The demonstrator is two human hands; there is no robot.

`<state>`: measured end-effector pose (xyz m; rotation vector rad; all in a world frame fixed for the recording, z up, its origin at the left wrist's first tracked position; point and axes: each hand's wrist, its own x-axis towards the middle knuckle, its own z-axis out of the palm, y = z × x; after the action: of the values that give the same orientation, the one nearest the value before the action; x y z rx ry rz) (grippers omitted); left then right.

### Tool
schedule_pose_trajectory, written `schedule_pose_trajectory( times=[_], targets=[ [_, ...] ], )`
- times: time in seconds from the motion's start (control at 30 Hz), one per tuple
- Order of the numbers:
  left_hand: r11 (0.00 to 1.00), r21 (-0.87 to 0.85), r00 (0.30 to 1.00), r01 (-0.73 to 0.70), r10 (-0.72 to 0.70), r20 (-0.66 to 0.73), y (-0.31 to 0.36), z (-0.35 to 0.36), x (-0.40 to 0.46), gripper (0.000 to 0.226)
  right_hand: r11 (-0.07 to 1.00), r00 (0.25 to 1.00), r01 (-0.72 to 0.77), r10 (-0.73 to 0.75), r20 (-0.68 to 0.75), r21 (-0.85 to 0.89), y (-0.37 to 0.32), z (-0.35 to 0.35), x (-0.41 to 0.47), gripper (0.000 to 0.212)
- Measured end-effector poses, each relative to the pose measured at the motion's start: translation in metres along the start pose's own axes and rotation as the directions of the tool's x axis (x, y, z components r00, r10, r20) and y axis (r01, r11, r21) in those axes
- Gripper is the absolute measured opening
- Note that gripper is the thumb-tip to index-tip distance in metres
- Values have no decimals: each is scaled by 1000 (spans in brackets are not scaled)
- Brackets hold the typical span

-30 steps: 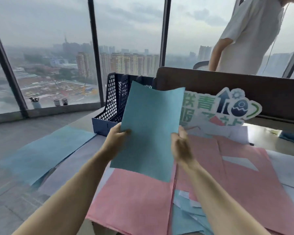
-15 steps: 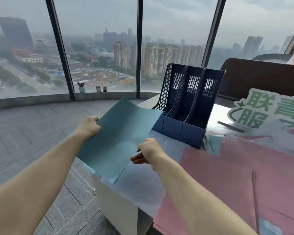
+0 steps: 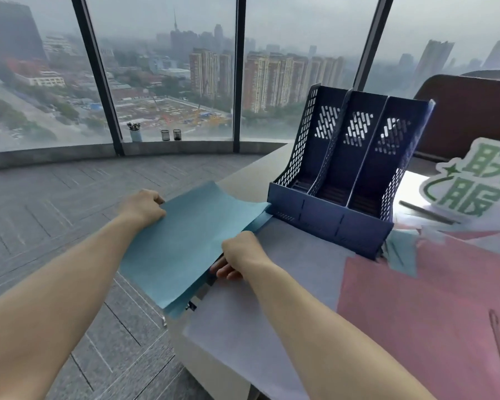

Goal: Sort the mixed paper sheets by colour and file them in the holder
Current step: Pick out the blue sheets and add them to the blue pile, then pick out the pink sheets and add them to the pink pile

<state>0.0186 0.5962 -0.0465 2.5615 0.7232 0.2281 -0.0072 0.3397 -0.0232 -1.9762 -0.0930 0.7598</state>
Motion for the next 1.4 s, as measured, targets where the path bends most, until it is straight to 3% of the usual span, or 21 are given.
schedule_pose_trajectory(
  times=[0.1, 0.23, 0.33, 0.43, 0.57, 0.7, 0.87, 1.0, 1.07, 1.17, 1.23, 1.33, 1.4],
  targets=[
    [997, 79, 1000, 18, -19, 9, 1, 7, 2, 32, 978, 999, 31, -33, -9, -206, 3, -2, 7, 35],
    [989, 137, 998, 50, -44, -45, 5, 14, -2, 39, 975, 990, 64, -89, -111, -212, 11, -10, 8, 30],
    [1000, 9, 984, 13, -11, -177, 23, 16, -16, 42, 976, 977, 106, -138, -165, -189, 20, -31, -4, 30],
    [979, -146, 972, -141, 109, -211, 74, 27, -45, 32, 988, 952, 119, -142, -272, -97, 41, -68, -19, 28],
    [913, -253, 948, -319, 309, -79, 160, 64, -99, 23, 992, 910, 111, -126, -394, -62, 81, -131, -51, 26],
    [814, -335, 859, -475, 512, 25, 246, 111, -166, 21, 998, 841, 57, -64, -538, -30, 133, -205, -90, 26],
    [747, -421, 754, -514, 628, 193, 335, 160, -254, 27, 978, 659, -148, -10, -752, -144, 213, -295, -151, 20],
    [732, -303, 632, -610, 680, 371, 378, 191, -303, 44, 896, 519, -421, 112, -847, -140, 269, -352, -197, 33],
    [724, -198, 614, -661, 673, 412, 388, 200, -319, 52, 878, 481, -470, 170, -860, -90, 285, -370, -212, 39],
    [732, -99, 650, -675, 652, 391, 394, 209, -329, 54, 905, 532, -424, 233, -814, -18, 286, -385, -214, 36],
    [731, -74, 656, -678, 648, 386, 395, 211, -329, 56, 936, 579, -346, 273, -768, 71, 279, -389, -210, 23],
    [721, -56, 644, -691, 649, 405, 395, 209, -328, 56, 942, 589, -311, 294, -753, 124, 276, -391, -202, 17],
    [710, -55, 630, -702, 656, 415, 396, 205, -329, 68, 957, 597, -269, 256, -760, 111, 276, -390, -198, 11]
  ],
)
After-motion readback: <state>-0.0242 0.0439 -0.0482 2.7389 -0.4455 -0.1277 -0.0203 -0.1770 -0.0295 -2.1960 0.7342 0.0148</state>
